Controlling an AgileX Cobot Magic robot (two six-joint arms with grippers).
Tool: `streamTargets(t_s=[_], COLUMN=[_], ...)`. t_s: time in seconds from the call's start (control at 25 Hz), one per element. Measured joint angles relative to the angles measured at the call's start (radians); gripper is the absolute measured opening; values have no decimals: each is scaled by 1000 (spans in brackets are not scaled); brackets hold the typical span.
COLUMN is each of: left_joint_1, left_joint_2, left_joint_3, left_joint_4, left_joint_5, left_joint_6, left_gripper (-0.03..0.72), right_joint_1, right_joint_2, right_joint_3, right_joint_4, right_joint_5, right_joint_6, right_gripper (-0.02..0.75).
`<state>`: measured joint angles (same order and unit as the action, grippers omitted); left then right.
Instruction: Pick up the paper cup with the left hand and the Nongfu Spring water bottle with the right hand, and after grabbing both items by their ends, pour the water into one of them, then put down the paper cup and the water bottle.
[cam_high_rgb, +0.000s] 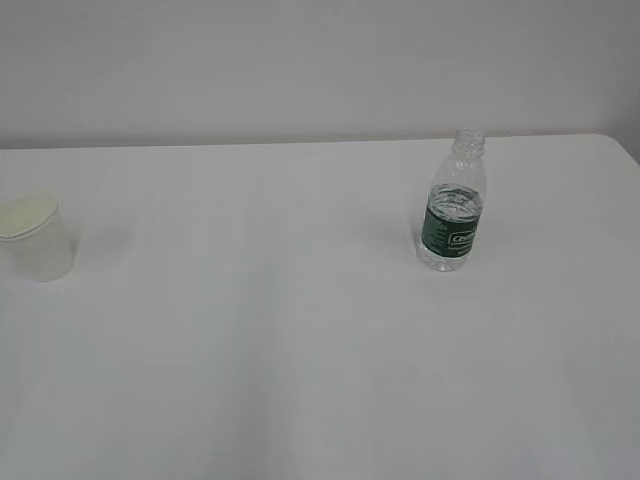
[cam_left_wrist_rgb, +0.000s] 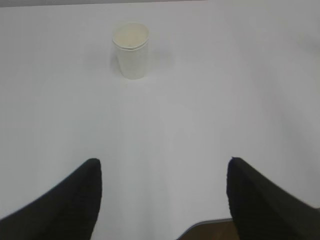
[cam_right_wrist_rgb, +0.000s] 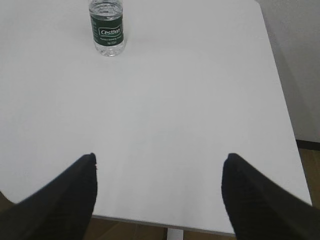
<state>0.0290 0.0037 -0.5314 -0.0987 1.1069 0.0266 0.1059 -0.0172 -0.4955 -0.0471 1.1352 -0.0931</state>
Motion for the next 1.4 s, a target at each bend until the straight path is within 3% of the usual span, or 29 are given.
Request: streamTargets(t_s=[0.68, 1.08, 1.4], left_joint_1=[0, 0, 0], left_joint_2=[0, 0, 0], left_joint_3=[0, 0, -20], left_joint_4=[1, 2, 19], left_joint_5=[0, -2, -91], left_joint_6=[0, 0, 0], left_gripper=[555, 516, 513], right_joint_1=[0, 0, 0], right_joint_2=[0, 0, 0], right_joint_3=[0, -4, -12], right_joint_4=[-12, -14, -14], right_joint_5=[0, -6, -6], right_joint_6=[0, 0, 0], right_gripper=[590, 590, 590])
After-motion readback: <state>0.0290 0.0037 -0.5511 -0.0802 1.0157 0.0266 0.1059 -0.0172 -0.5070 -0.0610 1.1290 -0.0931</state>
